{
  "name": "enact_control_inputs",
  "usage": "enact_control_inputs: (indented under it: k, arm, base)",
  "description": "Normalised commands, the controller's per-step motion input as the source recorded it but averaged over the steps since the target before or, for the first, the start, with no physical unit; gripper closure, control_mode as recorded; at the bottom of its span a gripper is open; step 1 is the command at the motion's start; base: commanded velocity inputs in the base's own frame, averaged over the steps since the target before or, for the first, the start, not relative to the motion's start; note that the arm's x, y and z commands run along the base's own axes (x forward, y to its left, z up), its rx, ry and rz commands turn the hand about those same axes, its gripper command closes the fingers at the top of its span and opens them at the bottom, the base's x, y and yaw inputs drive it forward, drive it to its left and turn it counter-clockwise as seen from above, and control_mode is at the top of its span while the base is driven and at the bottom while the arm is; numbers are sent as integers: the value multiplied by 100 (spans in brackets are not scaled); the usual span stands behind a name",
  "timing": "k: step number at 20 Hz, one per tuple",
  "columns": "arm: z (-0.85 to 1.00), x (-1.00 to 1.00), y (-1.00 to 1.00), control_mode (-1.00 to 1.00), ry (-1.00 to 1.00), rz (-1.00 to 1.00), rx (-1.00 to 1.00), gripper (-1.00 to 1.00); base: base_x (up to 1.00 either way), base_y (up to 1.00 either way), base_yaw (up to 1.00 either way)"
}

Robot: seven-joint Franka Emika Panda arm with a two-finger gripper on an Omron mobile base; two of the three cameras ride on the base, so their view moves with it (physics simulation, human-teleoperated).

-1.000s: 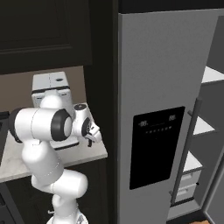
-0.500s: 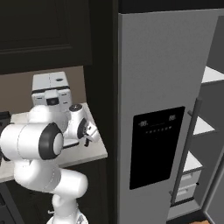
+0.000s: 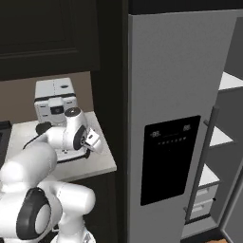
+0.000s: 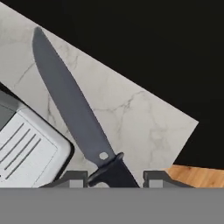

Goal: Retrieve the butter from the fridge and place it on a plate on the dining table. Then retrieve the butter knife by the fridge and place it near the plate.

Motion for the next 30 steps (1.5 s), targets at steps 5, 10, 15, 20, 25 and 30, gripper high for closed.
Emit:
enact_control_inputs:
  k: [5, 10, 15, 20, 25, 30]
  arm:
    - [42, -75, 0, -100, 2, 5, 0, 100]
    - [53, -81, 0, -100, 1, 12, 0, 100]
    - [81, -50, 0, -100, 0, 5, 0, 100]
    - [72, -7, 0, -100, 5, 0, -7, 100]
    - [70, -8, 0, -100, 24, 0, -6, 100]
    - [50, -31, 0, -100, 27, 0, 0, 100]
  base:
    - [0, 0, 0]
    - [0, 0, 0]
    - [0, 0, 0]
    - [0, 0, 0]
    - [0, 0, 0]
    - [0, 0, 0]
